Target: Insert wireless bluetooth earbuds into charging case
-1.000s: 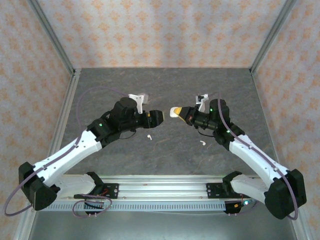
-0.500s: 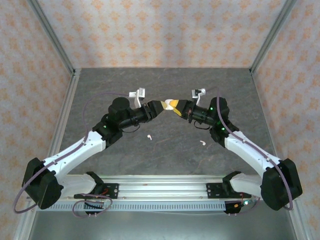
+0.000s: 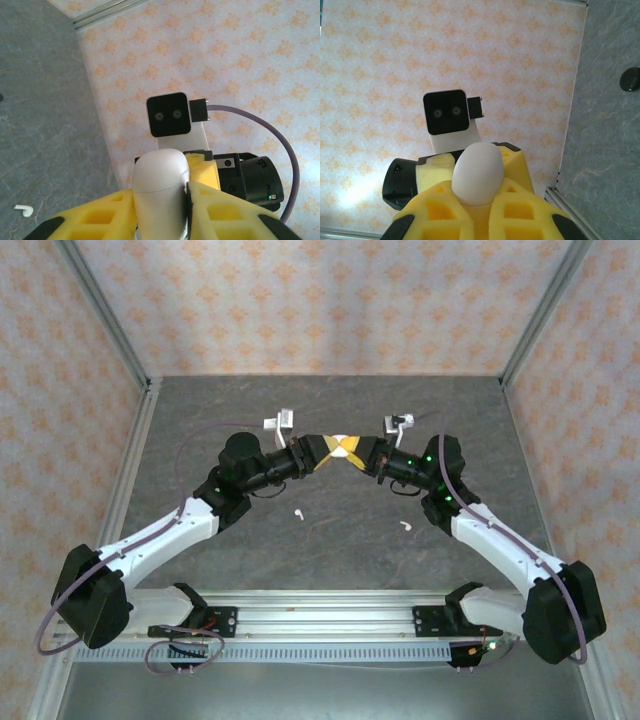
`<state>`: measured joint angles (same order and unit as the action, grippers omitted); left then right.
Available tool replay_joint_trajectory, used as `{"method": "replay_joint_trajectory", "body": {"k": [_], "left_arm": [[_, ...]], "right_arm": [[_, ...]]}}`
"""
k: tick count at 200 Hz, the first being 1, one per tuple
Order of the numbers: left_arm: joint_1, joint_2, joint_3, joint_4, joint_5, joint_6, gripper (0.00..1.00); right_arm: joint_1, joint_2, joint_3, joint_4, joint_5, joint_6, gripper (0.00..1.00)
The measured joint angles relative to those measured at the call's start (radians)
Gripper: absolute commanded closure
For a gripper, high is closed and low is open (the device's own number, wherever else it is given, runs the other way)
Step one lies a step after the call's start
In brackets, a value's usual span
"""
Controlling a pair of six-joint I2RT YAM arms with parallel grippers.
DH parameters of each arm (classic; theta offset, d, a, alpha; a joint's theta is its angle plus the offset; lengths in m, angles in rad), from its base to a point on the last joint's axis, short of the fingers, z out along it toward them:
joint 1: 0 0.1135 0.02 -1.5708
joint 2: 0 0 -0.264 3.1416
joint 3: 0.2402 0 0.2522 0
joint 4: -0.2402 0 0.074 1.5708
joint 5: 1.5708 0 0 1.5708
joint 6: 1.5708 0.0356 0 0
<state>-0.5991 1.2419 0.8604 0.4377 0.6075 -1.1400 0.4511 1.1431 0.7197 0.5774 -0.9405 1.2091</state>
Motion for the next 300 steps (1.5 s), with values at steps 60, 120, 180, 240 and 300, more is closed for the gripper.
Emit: {"method": "replay_joint_trajectory", "body": {"k": [60,120,180,240,300], "left_arm": [[0.005,-0.005,0.000,-0.005,0.013,-0.005,1.00],[0.003,-0.087,0.003,-0.146,0.013,0.172,1.00],[-0.004,-0.189,-0.025,-0.239,0.014,0.396,1.00],[-0.068,-0.158,-0.055,-0.190,0.040,0.468,1.00],[-0.075,-0.143,-0.055,-0.129,0.047,0.457,1.00]], "right_arm": [[-0.003,-0.007,0.018,-0.041,-0.003,-0.031,0.86],[0.002,-0.049,0.152,-0.358,-0.022,-0.223,0.43],[0.002,-0.071,0.335,-0.727,-0.045,-0.499,0.39],[0.011,-0.077,0.390,-0.968,-0.060,-0.688,0.41],[0.019,-0.079,0.377,-0.964,-0.089,-0.697,0.47]]}}
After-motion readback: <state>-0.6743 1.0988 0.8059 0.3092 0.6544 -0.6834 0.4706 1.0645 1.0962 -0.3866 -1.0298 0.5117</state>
